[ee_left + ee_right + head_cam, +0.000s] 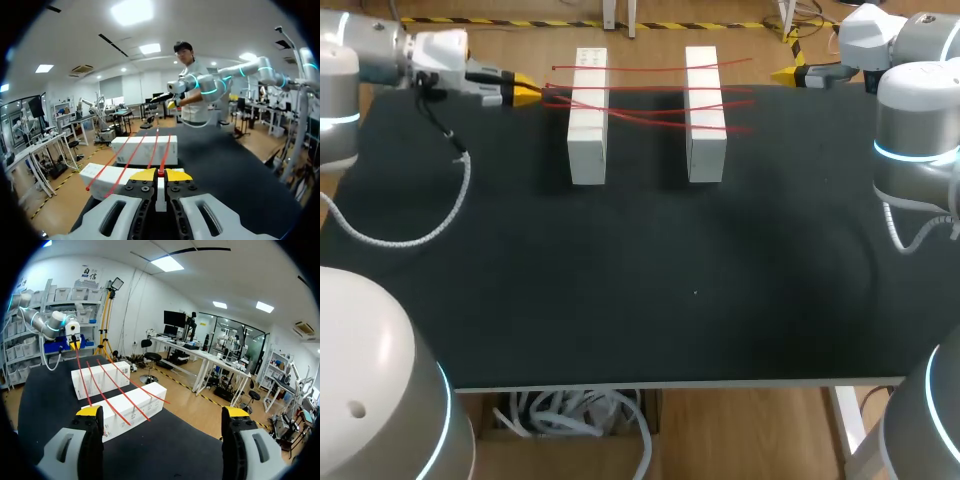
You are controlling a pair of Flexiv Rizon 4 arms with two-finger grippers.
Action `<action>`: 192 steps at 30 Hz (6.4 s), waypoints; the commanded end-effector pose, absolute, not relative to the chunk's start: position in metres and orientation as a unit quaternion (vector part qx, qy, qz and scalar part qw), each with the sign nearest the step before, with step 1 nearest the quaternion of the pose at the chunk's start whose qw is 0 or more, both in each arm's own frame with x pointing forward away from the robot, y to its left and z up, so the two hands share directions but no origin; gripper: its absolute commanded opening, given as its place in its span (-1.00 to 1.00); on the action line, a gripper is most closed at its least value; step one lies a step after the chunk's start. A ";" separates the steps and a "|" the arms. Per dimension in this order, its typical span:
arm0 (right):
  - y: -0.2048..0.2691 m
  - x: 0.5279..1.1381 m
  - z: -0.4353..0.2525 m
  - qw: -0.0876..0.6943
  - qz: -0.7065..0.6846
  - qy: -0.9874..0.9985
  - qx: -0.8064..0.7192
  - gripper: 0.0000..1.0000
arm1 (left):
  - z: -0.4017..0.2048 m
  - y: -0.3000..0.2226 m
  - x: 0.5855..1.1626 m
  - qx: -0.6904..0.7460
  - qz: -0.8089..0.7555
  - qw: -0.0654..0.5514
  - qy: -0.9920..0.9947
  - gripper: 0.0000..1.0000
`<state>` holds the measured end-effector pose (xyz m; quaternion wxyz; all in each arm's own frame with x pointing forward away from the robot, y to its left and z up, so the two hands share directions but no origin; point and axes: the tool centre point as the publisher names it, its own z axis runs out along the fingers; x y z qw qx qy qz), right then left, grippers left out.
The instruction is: Grab the tape and strap the tape.
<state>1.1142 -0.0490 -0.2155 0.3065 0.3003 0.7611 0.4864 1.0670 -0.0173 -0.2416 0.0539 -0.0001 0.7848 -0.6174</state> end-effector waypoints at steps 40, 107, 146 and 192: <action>-0.049 1.114 -0.216 0.306 0.487 0.761 0.300 1.00 | -0.114 -0.069 1.067 0.029 -0.844 0.059 0.533 -1.00; -0.024 1.062 -0.193 -0.177 0.631 0.411 0.633 1.00 | -0.100 -0.092 1.072 0.052 -0.857 0.070 0.508 -1.00; 0.000 1.061 -0.178 -0.111 0.716 -0.076 0.685 1.00 | -0.100 -0.092 1.072 0.052 -0.857 0.070 0.508 -1.00; 0.007 1.068 -0.184 -0.008 0.722 -0.193 0.664 1.00 | -0.100 -0.092 1.072 0.052 -0.857 0.070 0.508 -1.00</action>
